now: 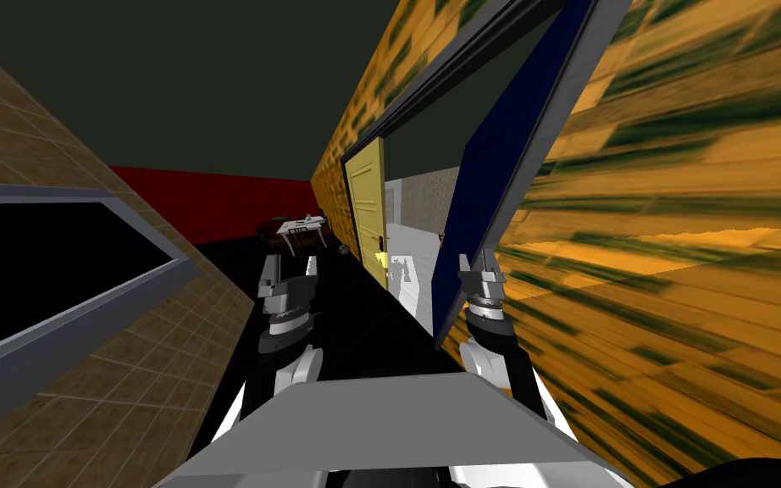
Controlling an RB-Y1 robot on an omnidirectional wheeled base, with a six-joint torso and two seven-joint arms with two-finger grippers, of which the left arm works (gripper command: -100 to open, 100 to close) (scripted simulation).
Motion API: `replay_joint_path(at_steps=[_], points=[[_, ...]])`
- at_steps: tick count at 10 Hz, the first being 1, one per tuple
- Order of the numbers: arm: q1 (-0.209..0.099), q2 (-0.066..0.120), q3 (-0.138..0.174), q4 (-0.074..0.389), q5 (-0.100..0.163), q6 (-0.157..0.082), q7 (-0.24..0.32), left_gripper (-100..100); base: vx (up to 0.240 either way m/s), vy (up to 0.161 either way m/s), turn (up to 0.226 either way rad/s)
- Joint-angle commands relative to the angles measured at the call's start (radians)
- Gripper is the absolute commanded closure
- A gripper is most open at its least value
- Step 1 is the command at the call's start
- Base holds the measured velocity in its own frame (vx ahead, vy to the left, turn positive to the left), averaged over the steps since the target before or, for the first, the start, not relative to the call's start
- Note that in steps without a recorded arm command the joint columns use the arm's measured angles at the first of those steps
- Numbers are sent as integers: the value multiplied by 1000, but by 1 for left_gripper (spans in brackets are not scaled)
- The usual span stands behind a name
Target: Push the door open
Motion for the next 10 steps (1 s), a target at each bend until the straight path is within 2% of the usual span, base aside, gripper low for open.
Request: replay_joint_path(at_steps=[1, 4, 10], points=[[-22, 11, -10, 37, -3, 5, 5, -100, 60, 30, -34], [-49, 23, -21, 81, -6, 11, 11, -100, 141, 55, -25], [-131, 50, -56, 217, -16, 29, 28, -100, 123, 73, -30]])
